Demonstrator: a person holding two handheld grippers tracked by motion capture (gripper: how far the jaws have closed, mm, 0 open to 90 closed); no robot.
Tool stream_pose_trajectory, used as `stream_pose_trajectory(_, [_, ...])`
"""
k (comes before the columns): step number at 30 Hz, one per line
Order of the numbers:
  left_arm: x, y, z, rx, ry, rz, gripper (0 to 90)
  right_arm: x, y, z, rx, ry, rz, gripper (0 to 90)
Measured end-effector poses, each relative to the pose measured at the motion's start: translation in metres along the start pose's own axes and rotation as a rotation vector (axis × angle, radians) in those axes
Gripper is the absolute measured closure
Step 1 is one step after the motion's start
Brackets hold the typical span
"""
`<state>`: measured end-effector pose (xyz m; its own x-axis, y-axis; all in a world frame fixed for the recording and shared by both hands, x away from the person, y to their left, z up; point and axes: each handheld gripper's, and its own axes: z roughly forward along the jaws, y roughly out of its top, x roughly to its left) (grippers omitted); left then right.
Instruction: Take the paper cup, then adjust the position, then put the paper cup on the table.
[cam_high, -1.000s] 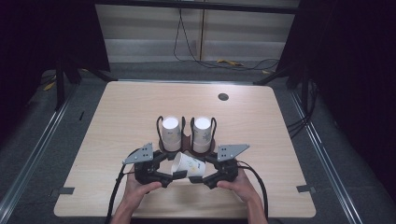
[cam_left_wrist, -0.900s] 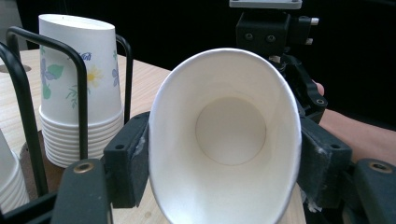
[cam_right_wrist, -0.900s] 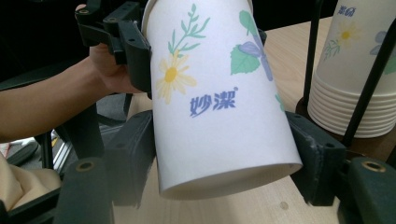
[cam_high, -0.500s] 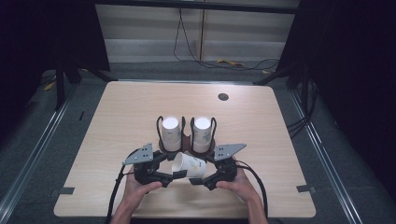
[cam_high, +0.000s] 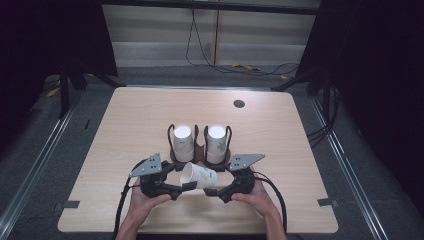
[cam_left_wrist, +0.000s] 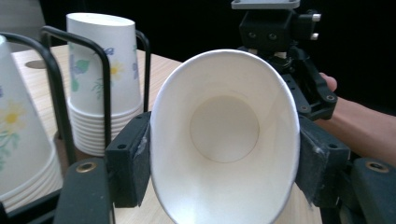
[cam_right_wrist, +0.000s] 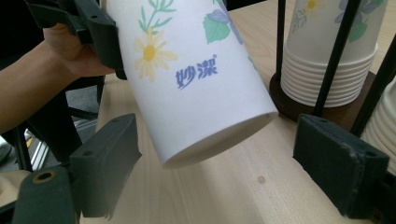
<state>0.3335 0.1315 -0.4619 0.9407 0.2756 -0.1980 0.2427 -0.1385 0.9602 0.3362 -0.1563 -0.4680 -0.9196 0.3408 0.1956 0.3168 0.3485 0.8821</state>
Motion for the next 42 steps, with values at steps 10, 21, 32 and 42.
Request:
stream_pose_trajectory(10, [0.005,-0.002,-0.010,0.016,0.043,-0.011,30.5,-0.001,0.000,-0.004,-0.014,-0.031,0.020,14.6])
stream_pose_trajectory(21, [0.007,-0.004,-0.017,0.034,0.084,-0.016,30.3,-0.003,-0.005,-0.008,-0.038,-0.084,0.047,15.0])
stream_pose_trajectory(32, [0.007,-0.003,-0.026,0.036,0.130,-0.019,30.0,-0.007,-0.007,-0.019,-0.074,-0.155,0.078,15.1])
stream_pose_trajectory(42, [0.012,-0.005,-0.041,0.022,0.184,-0.037,29.7,-0.013,-0.010,-0.027,-0.129,-0.238,0.110,15.3])
